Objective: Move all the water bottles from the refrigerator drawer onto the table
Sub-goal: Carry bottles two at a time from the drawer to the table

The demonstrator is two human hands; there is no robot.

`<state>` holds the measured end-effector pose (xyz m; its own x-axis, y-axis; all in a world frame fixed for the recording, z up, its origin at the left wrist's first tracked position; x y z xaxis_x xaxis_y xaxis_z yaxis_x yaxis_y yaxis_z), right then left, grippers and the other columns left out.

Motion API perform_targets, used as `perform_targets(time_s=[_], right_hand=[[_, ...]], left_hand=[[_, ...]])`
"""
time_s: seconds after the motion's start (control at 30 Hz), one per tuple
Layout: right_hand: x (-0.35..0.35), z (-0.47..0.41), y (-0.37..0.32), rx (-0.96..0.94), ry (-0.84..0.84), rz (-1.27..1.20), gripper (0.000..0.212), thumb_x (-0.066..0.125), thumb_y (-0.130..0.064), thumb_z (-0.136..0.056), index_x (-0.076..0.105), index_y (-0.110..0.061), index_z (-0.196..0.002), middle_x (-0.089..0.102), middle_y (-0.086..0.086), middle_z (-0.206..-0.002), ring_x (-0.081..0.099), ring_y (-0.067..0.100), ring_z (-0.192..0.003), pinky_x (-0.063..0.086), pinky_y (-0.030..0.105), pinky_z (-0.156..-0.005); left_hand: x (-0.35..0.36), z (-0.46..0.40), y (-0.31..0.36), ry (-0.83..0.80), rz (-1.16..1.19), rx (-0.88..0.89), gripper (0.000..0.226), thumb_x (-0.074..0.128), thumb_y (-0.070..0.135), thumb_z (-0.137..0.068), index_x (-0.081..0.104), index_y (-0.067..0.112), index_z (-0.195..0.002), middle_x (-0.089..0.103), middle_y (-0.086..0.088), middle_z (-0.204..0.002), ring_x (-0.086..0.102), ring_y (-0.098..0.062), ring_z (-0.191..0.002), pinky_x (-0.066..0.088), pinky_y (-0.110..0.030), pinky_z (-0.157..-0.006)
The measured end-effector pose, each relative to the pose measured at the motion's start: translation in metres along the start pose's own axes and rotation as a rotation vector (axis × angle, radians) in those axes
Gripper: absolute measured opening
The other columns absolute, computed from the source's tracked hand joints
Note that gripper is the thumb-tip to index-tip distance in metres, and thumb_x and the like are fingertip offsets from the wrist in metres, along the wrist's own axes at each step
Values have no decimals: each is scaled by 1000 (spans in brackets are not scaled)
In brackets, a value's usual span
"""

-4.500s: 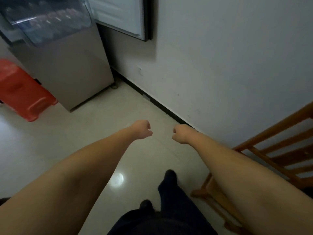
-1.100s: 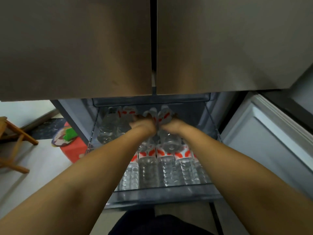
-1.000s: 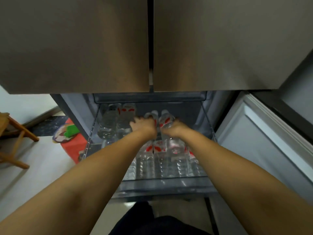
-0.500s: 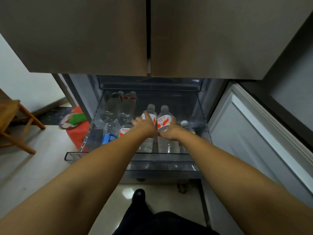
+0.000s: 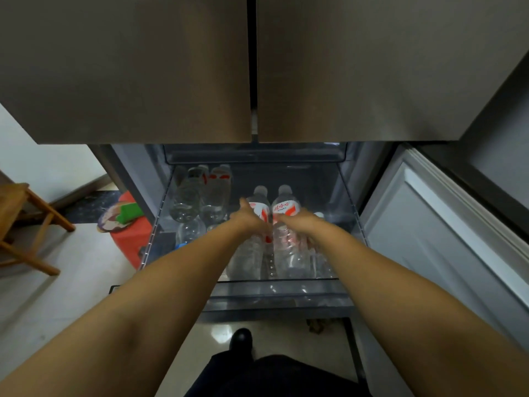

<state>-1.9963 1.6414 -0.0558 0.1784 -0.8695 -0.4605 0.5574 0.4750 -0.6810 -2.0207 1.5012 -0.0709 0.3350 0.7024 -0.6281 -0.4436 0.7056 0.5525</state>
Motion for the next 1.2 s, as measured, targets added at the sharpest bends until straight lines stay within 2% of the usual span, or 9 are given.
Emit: perform_targets(time_s=[0.07, 0.13, 0.23, 0.37, 0.47, 0.67, 0.9, 1.03, 1.2], right_hand=[[-1, 7, 6, 116, -133, -302, 38, 58, -45, -92, 58, -12, -108, 69, 10, -79, 66, 22, -65, 54, 29, -57], [-6, 13, 11, 170, -231, -560, 35, 60, -41, -92, 60, -7, -100, 69, 14, -74, 68, 25, -63, 57, 38, -65], [-23, 21, 18, 220, -241, -650, 47, 69, -47, -83, 62, -5, -104, 71, 18, -81, 71, 30, -66, 58, 43, -59], [-41, 38, 23, 197, -248, -769, 63, 74, -49, -74, 60, -13, -124, 70, 14, -104, 71, 32, -82, 56, 50, -77], [-49, 56, 27, 143, -257, -848, 57, 73, -49, -74, 63, -12, -117, 72, 16, -86, 71, 31, -71, 58, 48, -70], [-59, 86, 40, 13, -253, -1020, 67, 70, -57, -76, 59, -11, -123, 70, 15, -78, 70, 28, -68, 58, 42, -70], [-62, 122, 63, -69, -196, -1160, 83, 79, -60, -65, 53, -20, -134, 61, 18, -123, 62, 35, -108, 44, 55, -99], [-53, 139, 72, -175, -93, -1240, 61, 69, -57, -77, 61, -15, -121, 70, 16, -99, 65, 31, -97, 45, 52, -101], [-19, 160, 96, -169, 96, -1370, 71, 69, -58, -78, 53, -13, -130, 67, 17, -103, 68, 32, -91, 52, 49, -90]], left_hand=[[-6, 3, 1, -124, 182, 12, 122, 89, 35, -55, 15, 16, -151, 41, -16, -144, 49, -36, -125, 46, -42, -101], [-9, 8, -2, -257, 346, -41, 120, 92, 46, -35, 40, 14, -139, 57, -15, -129, 62, -33, -110, 52, -49, -92], [-13, 31, 0, -346, 513, -103, 63, 77, 35, -72, 55, 8, -124, 68, -13, -104, 69, -28, -85, 57, -40, -68], [-20, 58, 14, -379, 715, -64, 50, 73, 34, -73, 62, 10, -115, 68, -11, -101, 68, -27, -81, 54, -39, -68], [-17, 86, 21, -432, 880, -2, 29, 59, 39, -83, 62, 12, -90, 62, -7, -85, 62, -21, -69, 55, -33, -62], [10, 127, 28, -550, 1171, 60, 41, 62, 46, -85, 61, 9, -103, 66, -11, -79, 68, -24, -61, 59, -37, -61], [23, 156, 28, -866, 1132, 114, 54, 67, 47, -77, 59, 9, -114, 63, -12, -95, 63, -23, -82, 57, -38, -78], [19, 158, 16, -956, 1062, 72, 86, 80, 43, -66, 45, 13, -139, 56, -8, -122, 59, -22, -103, 43, -38, -103], [9, 163, -9, -1026, 874, 73, 62, 72, 46, -71, 58, 6, -116, 67, -13, -98, 64, -24, -89, 50, -40, -91]])
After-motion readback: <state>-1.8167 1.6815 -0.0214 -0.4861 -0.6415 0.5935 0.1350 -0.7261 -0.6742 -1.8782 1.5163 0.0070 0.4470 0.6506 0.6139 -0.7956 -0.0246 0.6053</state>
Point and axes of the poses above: each hand's wrist, its own z-axis away from the middle knuckle, its own x-axis out of the palm, y = z × x, the point moved 4 cm from there along -z, towards the middle knuckle
